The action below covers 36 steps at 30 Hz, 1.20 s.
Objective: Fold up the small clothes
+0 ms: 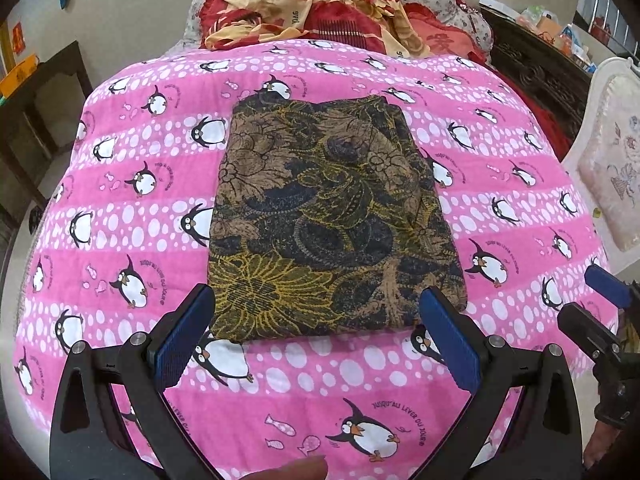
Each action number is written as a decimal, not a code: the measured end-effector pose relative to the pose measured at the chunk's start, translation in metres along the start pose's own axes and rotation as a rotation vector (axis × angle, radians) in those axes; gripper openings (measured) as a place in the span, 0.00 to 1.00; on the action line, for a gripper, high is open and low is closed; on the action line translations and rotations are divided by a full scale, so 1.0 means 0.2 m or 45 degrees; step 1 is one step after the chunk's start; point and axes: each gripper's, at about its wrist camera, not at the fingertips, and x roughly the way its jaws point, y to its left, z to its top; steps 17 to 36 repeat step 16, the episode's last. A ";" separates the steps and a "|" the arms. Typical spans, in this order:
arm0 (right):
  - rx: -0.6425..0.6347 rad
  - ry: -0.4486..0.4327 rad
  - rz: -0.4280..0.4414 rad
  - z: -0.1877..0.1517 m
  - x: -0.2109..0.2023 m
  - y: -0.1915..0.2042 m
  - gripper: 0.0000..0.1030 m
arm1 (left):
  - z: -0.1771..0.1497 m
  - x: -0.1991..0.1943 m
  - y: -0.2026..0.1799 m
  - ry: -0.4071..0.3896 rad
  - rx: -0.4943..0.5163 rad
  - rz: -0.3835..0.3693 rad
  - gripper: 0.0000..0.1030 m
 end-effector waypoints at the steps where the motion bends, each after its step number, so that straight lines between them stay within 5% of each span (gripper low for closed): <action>1: -0.001 -0.002 -0.002 0.00 0.00 0.00 0.77 | 0.00 0.00 0.00 0.001 0.000 0.000 0.99; 36: -0.014 -0.007 0.002 0.00 -0.01 0.01 0.77 | 0.00 -0.02 0.00 -0.019 -0.002 -0.043 0.99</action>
